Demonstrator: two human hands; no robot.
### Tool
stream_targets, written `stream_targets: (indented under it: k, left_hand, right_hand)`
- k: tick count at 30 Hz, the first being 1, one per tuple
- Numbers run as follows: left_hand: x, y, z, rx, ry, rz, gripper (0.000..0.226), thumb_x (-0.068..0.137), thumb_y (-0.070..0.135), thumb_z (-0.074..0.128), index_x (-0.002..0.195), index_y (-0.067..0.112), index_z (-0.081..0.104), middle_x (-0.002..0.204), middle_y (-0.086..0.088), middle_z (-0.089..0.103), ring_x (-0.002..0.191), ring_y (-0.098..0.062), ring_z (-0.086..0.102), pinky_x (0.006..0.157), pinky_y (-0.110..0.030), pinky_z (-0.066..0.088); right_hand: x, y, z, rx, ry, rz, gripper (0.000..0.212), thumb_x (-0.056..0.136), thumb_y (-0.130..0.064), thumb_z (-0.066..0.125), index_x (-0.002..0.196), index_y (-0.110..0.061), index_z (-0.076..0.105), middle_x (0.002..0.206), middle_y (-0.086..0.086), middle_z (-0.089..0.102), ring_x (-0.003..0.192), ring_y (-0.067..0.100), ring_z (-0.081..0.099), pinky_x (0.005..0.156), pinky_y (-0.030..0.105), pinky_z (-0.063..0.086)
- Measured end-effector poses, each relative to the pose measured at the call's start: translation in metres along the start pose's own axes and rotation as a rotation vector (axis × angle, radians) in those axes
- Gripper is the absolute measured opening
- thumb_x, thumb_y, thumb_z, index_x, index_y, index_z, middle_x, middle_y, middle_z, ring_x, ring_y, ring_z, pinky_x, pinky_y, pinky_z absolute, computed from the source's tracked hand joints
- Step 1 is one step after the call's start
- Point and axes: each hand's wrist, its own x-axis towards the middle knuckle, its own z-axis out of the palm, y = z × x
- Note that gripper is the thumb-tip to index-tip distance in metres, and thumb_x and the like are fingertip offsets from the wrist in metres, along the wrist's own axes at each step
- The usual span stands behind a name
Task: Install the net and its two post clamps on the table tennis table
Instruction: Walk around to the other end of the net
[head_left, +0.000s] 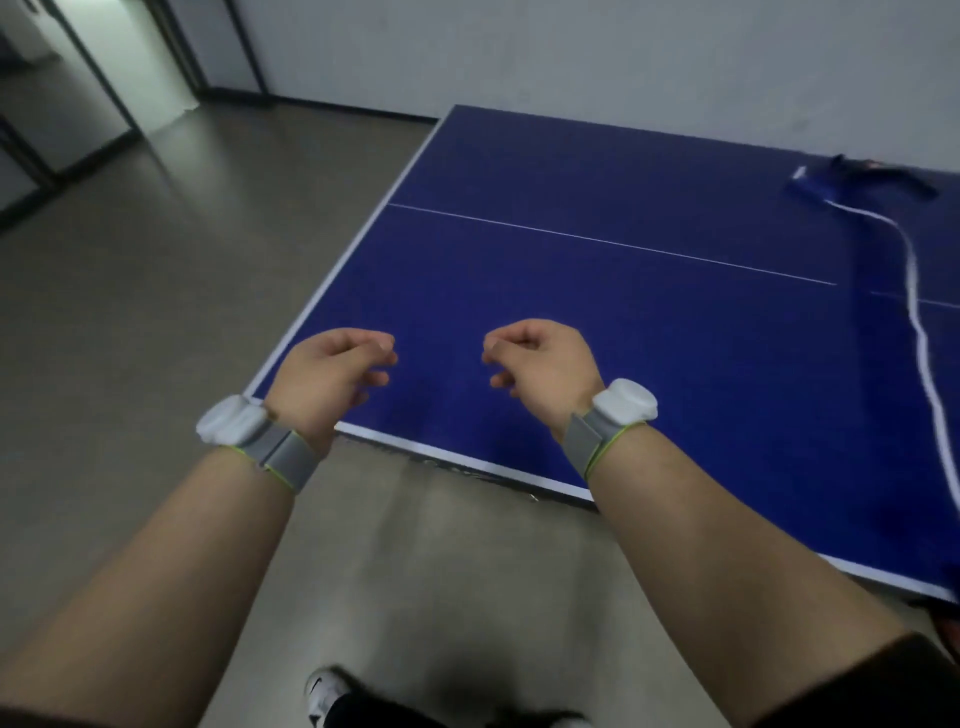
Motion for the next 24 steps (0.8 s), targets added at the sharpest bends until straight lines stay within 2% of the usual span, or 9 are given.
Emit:
stream_targets:
  k: [2,5,6,8,11,14,17,21,24]
  left_hand:
    - [0.007,-0.012,-0.065,-0.018,0.083,0.019,0.003,0.091,0.018,0.074,0.092,0.017,0.077,0.082,0.001,0.079,0.064,-0.01,0.064,0.06,-0.026,0.044]
    - [0.016,-0.029,-0.163,-0.03,0.184,0.04,0.007,0.088,0.015,0.078,0.081,0.016,0.076,0.067,0.005,0.075,0.053,-0.003,0.059,0.052,-0.017,0.043]
    - [0.019,-0.035,-0.209,-0.021,0.237,0.049,0.014,0.086,0.019,0.082,0.075,0.016,0.074,0.062,0.006,0.072,0.049,-0.003,0.055,0.049,-0.015,0.042]
    - [0.022,-0.04,-0.241,0.004,0.306,0.047,0.034,0.078,0.032,0.089,0.061,0.016,0.064,0.05,0.008,0.06,0.042,-0.005,0.044,0.043,-0.017,0.036]
    - [0.029,-0.046,-0.321,0.01,0.407,0.035,0.05,0.072,0.037,0.093,0.056,0.015,0.051,0.036,0.013,0.042,0.035,-0.005,0.031,0.039,-0.018,0.028]
    - [0.045,-0.052,-0.394,0.035,0.453,0.02,0.053,0.069,0.04,0.093,0.055,0.016,0.049,0.036,0.011,0.038,0.037,-0.008,0.028,0.041,-0.021,0.026]
    - [0.063,-0.055,-0.437,0.07,0.463,0.016,0.054,0.069,0.044,0.093,0.054,0.015,0.049,0.04,0.006,0.038,0.04,-0.01,0.027,0.042,-0.023,0.023]
    - [0.102,-0.06,-0.484,0.133,0.469,0.024,0.053,0.071,0.047,0.09,0.057,0.009,0.057,0.035,0.012,0.034,0.038,-0.007,0.026,0.039,-0.021,0.024]
    - [0.152,-0.06,-0.524,0.115,0.508,0.013,0.053,0.076,0.048,0.087,0.057,0.009,0.058,0.036,0.011,0.038,0.037,-0.007,0.028,0.039,-0.02,0.026]
  right_hand:
    - [0.005,-0.015,0.068,-0.037,-0.06,-0.003,0.007,0.096,-0.023,0.072,0.099,-0.022,0.077,0.092,-0.002,0.082,0.067,0.01,0.075,0.061,0.023,0.053]
    - [0.01,-0.041,0.177,-0.092,-0.133,-0.016,0.003,0.095,-0.022,0.075,0.096,-0.023,0.078,0.089,-0.002,0.081,0.068,0.01,0.073,0.059,0.021,0.053]
    - [0.013,-0.052,0.228,-0.106,-0.164,-0.029,0.001,0.094,-0.024,0.077,0.095,-0.023,0.078,0.087,-0.002,0.081,0.068,0.009,0.072,0.059,0.02,0.054]
    - [0.014,-0.059,0.267,-0.122,-0.171,-0.058,0.011,0.091,-0.029,0.082,0.091,-0.02,0.077,0.083,-0.001,0.081,0.063,0.008,0.069,0.059,0.022,0.057]
    - [0.015,-0.08,0.352,-0.182,-0.211,-0.074,0.028,0.086,-0.04,0.086,0.082,-0.015,0.074,0.076,0.002,0.079,0.056,0.006,0.065,0.059,0.032,0.058]
    - [0.018,-0.104,0.424,-0.158,-0.201,-0.075,0.038,0.082,-0.043,0.089,0.068,-0.016,0.067,0.066,0.005,0.072,0.049,0.008,0.059,0.052,0.027,0.053]
    - [0.032,-0.119,0.468,-0.185,-0.211,-0.092,0.042,0.083,-0.046,0.087,0.059,-0.018,0.065,0.062,0.01,0.072,0.05,0.012,0.058,0.058,0.034,0.054]
    - [0.064,-0.133,0.527,-0.181,-0.252,-0.076,0.041,0.086,-0.048,0.083,0.065,-0.014,0.076,0.071,0.011,0.079,0.055,0.015,0.062,0.064,0.04,0.057]
    - [0.11,-0.146,0.577,-0.077,-0.269,-0.065,0.037,0.097,-0.038,0.075,0.075,-0.008,0.078,0.07,0.01,0.076,0.046,0.009,0.055,0.055,0.026,0.05]
